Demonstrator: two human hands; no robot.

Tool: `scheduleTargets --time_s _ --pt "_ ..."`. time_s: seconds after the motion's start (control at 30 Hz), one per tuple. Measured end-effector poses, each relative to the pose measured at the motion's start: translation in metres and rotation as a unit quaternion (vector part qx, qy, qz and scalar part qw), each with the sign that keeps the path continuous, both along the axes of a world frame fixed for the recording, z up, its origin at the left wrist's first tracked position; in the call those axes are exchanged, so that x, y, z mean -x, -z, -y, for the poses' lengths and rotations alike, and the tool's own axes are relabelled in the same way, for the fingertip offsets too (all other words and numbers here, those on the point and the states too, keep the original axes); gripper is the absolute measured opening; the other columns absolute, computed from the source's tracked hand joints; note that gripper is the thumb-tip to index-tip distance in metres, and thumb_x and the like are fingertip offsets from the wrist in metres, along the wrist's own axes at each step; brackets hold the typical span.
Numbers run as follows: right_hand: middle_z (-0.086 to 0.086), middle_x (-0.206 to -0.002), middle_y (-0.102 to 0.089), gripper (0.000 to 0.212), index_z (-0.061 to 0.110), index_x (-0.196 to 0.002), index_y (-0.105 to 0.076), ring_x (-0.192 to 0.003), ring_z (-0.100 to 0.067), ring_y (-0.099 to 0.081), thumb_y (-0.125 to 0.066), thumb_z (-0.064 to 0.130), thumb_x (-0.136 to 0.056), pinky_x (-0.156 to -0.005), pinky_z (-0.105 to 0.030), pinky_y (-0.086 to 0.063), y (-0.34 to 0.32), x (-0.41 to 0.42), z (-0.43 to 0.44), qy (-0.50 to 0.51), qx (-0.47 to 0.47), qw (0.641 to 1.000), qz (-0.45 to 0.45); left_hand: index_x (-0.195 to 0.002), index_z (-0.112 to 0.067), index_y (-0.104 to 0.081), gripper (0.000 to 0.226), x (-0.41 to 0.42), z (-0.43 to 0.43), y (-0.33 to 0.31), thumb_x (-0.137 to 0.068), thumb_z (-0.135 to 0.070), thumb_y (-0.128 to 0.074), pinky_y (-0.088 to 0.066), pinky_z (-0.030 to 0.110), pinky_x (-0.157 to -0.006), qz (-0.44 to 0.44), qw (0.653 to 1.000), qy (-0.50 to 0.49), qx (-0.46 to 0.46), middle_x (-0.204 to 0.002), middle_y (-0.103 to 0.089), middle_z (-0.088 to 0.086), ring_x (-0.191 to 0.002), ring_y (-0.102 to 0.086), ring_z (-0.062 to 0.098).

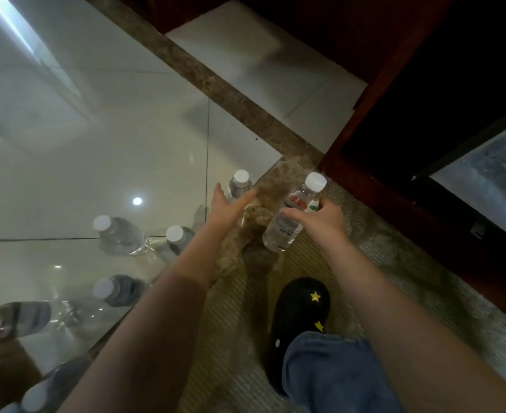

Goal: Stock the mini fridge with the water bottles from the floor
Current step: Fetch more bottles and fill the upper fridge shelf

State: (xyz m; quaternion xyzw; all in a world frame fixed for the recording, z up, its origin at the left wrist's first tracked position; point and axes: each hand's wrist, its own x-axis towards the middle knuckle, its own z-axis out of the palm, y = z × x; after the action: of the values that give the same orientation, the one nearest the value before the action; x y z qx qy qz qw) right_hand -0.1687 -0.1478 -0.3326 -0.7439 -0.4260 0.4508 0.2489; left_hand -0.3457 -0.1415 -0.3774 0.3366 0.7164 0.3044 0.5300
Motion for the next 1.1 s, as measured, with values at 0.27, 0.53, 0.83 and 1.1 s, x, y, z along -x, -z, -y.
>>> scheduleTargets --time_s 0.27,0.53,0.83,1.1 --pt "0.005 -0.109 -0.066 0.055 0.023 -0.112 -0.062 -0.100 -0.016 -0.060 -0.085 0.035 -0.063 -0.082 -0.031 -0.048 0.035 -0.024 -0.013 0.016 0.021 1.000 0.015 -0.148 -0.018 -0.023 0.098 -0.029 -0.043 0.045 -0.070 -0.019 -0.082 -0.032 0.038 -0.110 -0.029 0.993 -0.113 -0.027 -0.147 -0.040 0.007 -0.136 -0.037 0.025" --pt "0.006 -0.110 -0.065 0.055 0.023 -0.113 -0.062 -0.101 -0.016 -0.060 -0.084 0.035 -0.064 -0.085 -0.033 -0.051 0.038 -0.023 -0.009 0.051 0.023 0.998 -0.005 -0.134 -0.015 -0.044 0.067 -0.028 -0.047 0.061 -0.076 -0.017 -0.077 -0.040 0.030 -0.097 -0.071 0.986 -0.149 -0.013 -0.133 -0.055 0.007 -0.124 -0.050 0.026" --pt "0.007 -0.104 -0.060 0.059 0.022 -0.113 -0.056 -0.098 -0.015 -0.057 -0.084 0.035 -0.063 -0.081 -0.031 -0.047 -0.008 -0.041 -0.005 0.117 -0.035 0.992 -0.034 -0.121 -0.018 -0.052 0.058 -0.054 -0.038 -0.006 -0.070 -0.022 -0.080 -0.044 0.038 -0.100 -0.068 0.986 -0.136 -0.073 -0.121 -0.061 0.004 -0.114 -0.057 0.024" --pt "0.002 -0.103 -0.057 0.057 0.017 -0.108 -0.048 -0.098 -0.019 -0.058 -0.084 0.029 -0.066 -0.083 -0.034 -0.048 -0.078 -0.082 0.019 0.170 -0.118 0.978 -0.025 -0.117 -0.014 -0.055 0.066 -0.085 -0.031 -0.111 -0.062 -0.034 -0.084 -0.048 0.035 -0.095 -0.086 0.978 0.019 -0.191 -0.112 -0.066 0.003 -0.103 -0.062 0.020"
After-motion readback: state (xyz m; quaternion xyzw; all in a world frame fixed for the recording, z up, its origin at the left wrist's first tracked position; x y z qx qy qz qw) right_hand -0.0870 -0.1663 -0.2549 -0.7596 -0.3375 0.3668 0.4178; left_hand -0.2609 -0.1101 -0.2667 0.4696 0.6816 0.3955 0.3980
